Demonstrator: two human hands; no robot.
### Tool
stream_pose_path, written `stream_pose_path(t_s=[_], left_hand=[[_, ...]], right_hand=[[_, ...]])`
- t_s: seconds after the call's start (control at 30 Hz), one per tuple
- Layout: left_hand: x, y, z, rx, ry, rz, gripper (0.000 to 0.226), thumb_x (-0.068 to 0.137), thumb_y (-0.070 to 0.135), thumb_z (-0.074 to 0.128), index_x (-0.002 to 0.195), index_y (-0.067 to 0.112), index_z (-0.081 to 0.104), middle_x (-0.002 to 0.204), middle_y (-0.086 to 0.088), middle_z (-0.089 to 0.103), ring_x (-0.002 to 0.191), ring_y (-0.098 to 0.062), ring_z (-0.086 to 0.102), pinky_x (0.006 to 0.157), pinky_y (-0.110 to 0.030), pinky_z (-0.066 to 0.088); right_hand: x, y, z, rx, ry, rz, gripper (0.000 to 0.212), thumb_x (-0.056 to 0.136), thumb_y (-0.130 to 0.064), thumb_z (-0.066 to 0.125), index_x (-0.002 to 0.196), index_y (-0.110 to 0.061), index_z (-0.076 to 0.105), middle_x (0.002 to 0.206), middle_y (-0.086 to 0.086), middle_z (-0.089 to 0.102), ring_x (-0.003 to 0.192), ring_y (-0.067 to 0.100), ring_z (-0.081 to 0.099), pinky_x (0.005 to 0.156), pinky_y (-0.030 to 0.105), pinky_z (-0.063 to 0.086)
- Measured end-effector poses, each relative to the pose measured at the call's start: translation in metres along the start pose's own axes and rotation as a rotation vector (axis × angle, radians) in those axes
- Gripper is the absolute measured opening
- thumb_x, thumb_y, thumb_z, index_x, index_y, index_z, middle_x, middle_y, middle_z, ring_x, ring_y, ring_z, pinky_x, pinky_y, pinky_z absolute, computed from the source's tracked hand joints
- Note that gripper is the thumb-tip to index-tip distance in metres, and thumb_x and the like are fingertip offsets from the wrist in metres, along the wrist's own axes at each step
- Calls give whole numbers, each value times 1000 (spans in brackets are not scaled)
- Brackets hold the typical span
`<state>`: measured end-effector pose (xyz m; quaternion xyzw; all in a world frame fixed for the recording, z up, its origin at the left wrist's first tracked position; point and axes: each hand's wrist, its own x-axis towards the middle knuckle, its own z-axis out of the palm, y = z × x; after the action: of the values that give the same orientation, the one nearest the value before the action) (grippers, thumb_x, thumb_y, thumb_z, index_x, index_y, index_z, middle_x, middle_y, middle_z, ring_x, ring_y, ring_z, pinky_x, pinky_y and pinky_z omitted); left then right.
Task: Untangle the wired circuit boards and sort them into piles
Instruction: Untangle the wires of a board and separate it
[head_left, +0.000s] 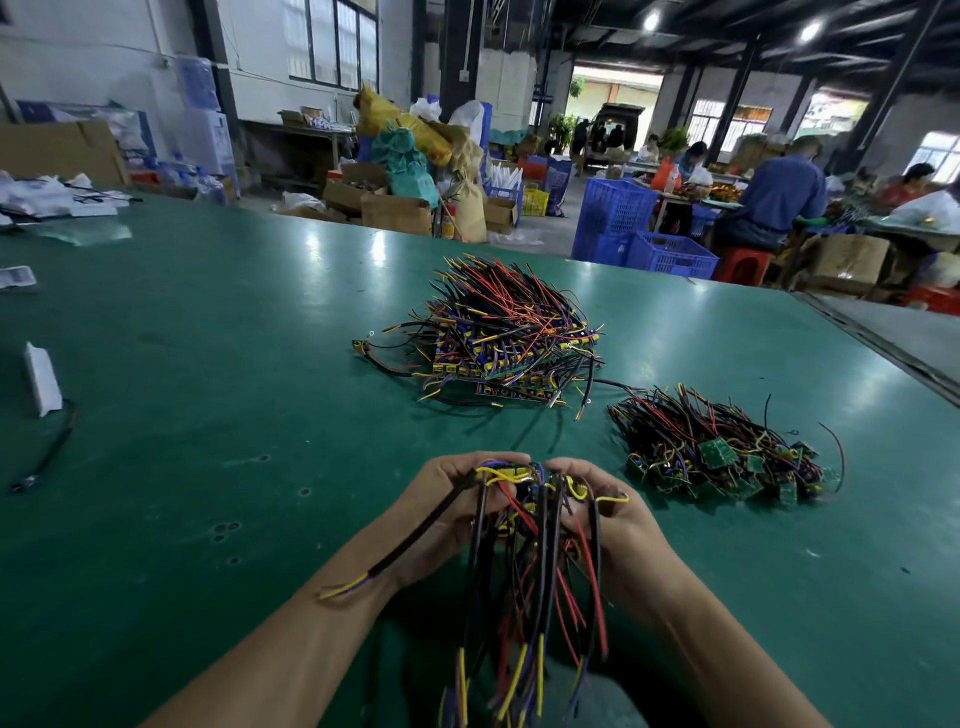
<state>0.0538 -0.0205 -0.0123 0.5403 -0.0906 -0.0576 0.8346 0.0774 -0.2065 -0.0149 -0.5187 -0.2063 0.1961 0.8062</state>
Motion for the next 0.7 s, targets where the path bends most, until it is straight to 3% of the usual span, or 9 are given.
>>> stream_pose_path(t_s=[0.2,0.33,0.4,0.53,0.7], left_hand=[[2,6,-8,59,6,8,36,72,5,72,108,6,68,93,-7,71,79,-14,67,70,-21,55],[3,6,-9,63,24,19,35,70,3,77,102,6,64,81,-2,68,67,-10,64,60,-18,52],[4,5,-10,95,61,20,34,68,5,78,98,6,62,74,2,65,61,-7,59,55,-16,47],[4,6,-12,139,70,32,29,68,13,70,95,9,60,70,6,63,59,-5,56,54,-16,41],[2,7,-13,79,27,71,25,74,1,71,96,2,59,74,-1,69,63,-7,64,58,-16,50]], right_hand=[[2,2,-4,-88,76,16,50,60,-30,92,103,-17,70,86,12,70,72,23,68,69,33,57],[2,-2,-2,-106,132,-50,28,71,-14,81,96,-21,73,80,7,67,69,19,67,66,29,55],[2,-5,-4,-74,173,-72,27,71,-5,79,93,-21,75,80,11,64,70,20,67,67,30,55],[2,-8,-4,-48,195,-74,35,59,-20,90,91,-21,75,86,17,62,77,27,64,74,36,55],[4,-10,-4,-12,263,-127,26,71,-8,67,96,-14,69,79,9,62,68,21,64,66,30,53]])
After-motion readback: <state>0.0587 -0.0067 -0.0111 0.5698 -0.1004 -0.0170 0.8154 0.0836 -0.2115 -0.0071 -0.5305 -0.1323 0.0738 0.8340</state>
